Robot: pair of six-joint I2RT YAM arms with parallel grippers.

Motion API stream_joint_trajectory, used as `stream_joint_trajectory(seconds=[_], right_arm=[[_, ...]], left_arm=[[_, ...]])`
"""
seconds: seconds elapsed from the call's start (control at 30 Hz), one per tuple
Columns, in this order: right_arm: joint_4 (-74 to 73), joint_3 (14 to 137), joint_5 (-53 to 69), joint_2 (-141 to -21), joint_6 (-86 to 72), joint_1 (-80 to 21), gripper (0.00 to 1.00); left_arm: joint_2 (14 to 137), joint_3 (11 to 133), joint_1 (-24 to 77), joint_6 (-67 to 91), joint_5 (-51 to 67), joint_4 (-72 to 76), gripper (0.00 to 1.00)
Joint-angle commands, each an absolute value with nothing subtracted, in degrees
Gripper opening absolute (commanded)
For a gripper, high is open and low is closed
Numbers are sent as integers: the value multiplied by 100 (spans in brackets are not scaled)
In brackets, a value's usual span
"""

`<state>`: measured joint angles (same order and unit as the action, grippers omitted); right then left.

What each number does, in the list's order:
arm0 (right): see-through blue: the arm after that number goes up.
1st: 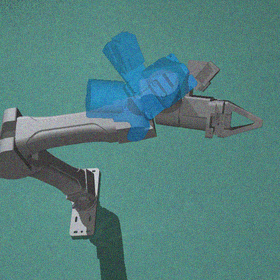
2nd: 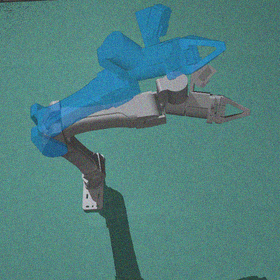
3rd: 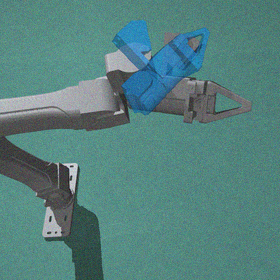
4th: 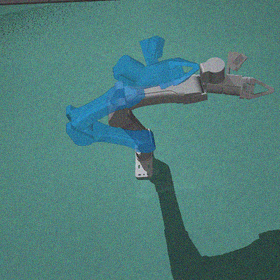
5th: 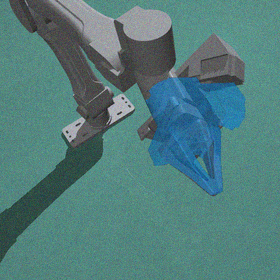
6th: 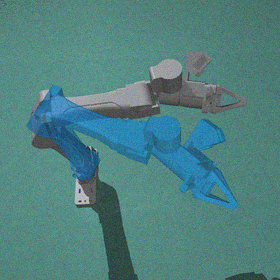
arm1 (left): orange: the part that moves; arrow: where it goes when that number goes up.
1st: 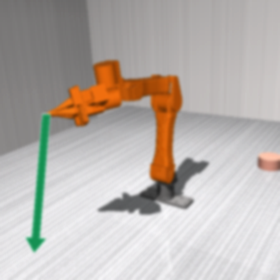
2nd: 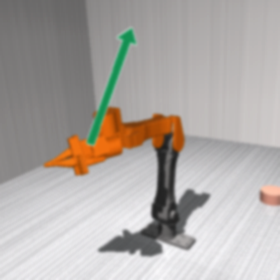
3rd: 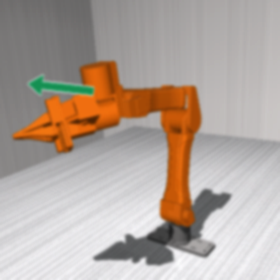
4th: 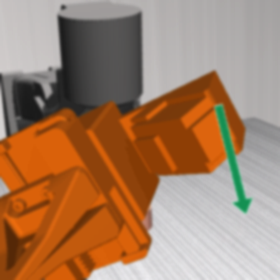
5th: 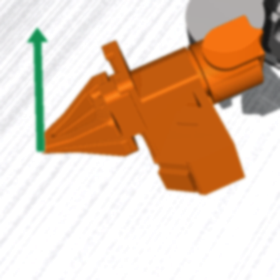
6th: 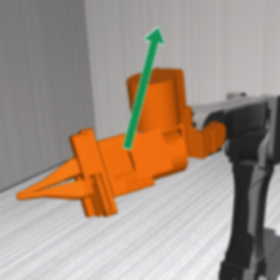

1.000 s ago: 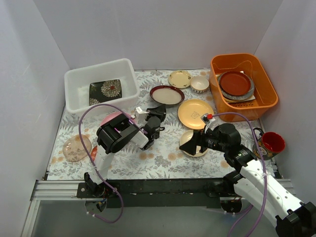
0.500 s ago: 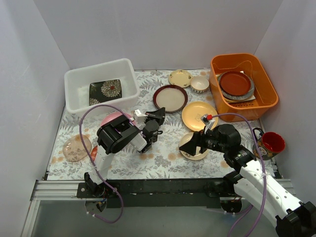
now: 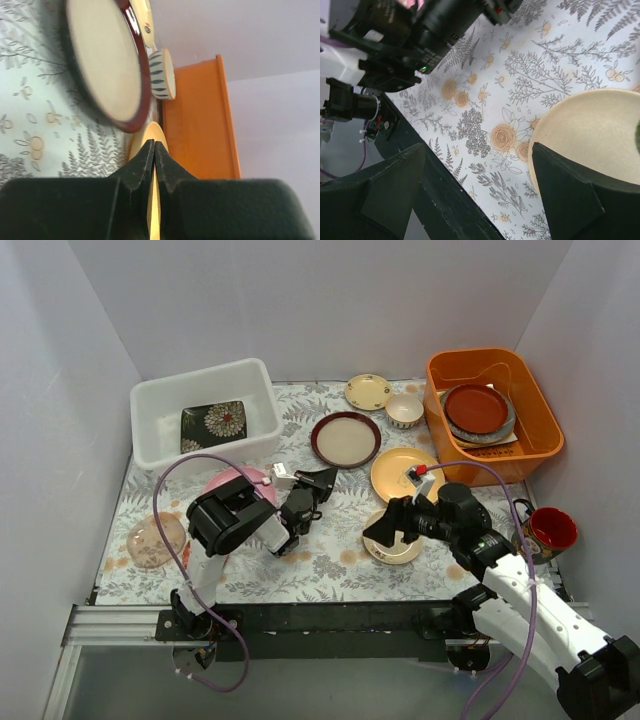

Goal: Place the plates into the plastic bin on the countertop
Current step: Pick up the plate at the center of the board.

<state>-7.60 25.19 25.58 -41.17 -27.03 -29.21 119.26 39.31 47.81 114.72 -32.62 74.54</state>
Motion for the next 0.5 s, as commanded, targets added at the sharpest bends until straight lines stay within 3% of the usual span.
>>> stream_joint_trajectory(seconds=[0.0, 0.2, 0.37, 0.47], right_arm=[[-782, 3303, 2083, -4516, -2549, -2857, 96], [-844, 4672, 1881, -5729, -2092, -2541, 97], [-748, 5711, 2449, -7080, -1969, -1813, 98], [-695, 6371, 2951, -7880, -1969, -1487, 98]], left_arm=[[10900, 3736, 4772, 10524, -2735, 8114, 3], [9845, 4095, 4772, 8808, -2233, 6295, 18], [9299, 4333, 4772, 8167, -2224, 5020, 46], [9132, 4675, 4772, 7623, -2048, 4115, 54]])
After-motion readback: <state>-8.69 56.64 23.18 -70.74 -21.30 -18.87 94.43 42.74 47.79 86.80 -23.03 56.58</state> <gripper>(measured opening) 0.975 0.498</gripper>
